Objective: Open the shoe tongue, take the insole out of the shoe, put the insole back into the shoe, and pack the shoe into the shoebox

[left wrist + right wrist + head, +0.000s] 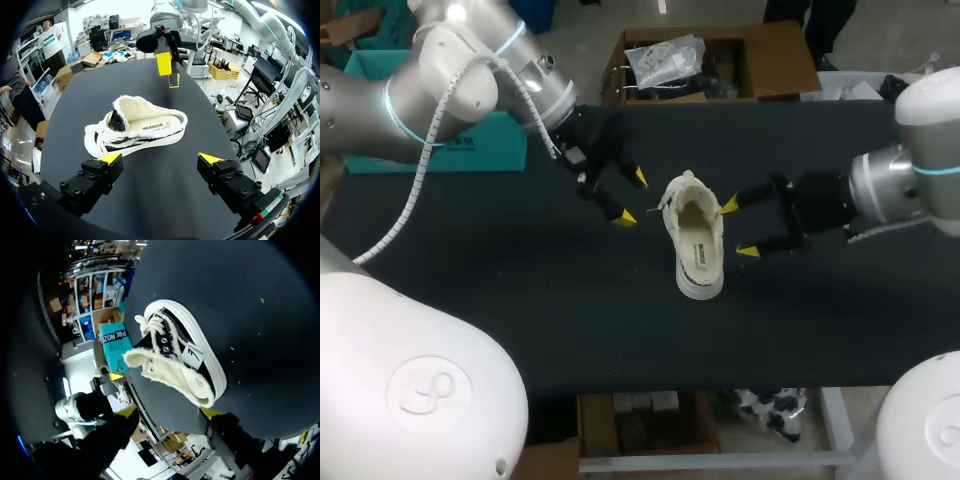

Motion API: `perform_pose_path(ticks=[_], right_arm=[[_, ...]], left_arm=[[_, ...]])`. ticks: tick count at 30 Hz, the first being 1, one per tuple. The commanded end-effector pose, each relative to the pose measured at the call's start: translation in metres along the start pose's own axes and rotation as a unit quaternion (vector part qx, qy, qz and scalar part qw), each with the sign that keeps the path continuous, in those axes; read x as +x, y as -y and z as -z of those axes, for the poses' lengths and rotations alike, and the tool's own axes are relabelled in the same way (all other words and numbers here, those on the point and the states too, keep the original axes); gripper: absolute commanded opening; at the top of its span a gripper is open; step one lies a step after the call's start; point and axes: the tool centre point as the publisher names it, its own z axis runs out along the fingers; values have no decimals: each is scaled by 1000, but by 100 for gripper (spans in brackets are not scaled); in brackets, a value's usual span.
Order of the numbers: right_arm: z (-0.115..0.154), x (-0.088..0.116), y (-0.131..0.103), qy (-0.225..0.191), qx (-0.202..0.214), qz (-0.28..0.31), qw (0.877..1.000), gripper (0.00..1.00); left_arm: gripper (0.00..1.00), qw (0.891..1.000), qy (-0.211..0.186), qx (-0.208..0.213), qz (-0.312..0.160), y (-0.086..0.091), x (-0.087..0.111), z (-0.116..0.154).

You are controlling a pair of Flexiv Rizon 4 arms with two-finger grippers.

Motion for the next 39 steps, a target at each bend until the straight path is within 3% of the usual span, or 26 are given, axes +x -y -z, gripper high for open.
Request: perform_pose_path(ticks=[1,5,7,9,10,12,13,15,16,18,22,24,25,26,38,39], right_arm=[[37,4,-3,7,88,-1,996,100],[37,4,-2,15,89,14,996,100],[40,6,1,50,80,53,994,100],[46,6,2,68,85,83,991,100],[50,5,2,76,83,91,989,100],[57,3,0,88,95,117,985,100],[63,2,0,98,92,127,983,100],[69,0,-2,107,103,150,977,100],[74,-1,-1,117,96,163,975,100],[80,-3,-1,133,103,191,967,100],[92,-5,4,165,112,234,951,100],[97,-7,7,202,141,272,930,100],[99,-8,10,220,152,277,923,100],[102,-7,13,237,155,254,925,100],[102,-7,13,237,155,254,925,100],[102,-7,13,237,155,254,925,100]], left_arm=[[100,1000,5,-17,2,5,5,2],[100,1000,7,-22,14,8,4,-1],[100,996,11,-21,88,13,-5,-9],[100,994,7,-19,111,15,-5,-14],[100,987,12,-22,161,14,-9,-15],[100,981,-3,-24,193,12,-12,-18],[100,970,-3,-34,239,10,-15,-19],[100,966,-18,-35,256,10,-14,-21],[100,957,-13,-39,288,8,-15,-21],[100,950,-22,-43,309,7,-14,-22],[100,933,-7,-61,353,5,-12,-22],[100,908,41,-124,399,2,-15,-23],[100,908,41,-124,399,2,-15,-23],[100,908,41,-124,399,2,-15,-23],[100,908,41,-124,399,2,-15,-23],[100,897,36,-119,423,6,-16,-29]])
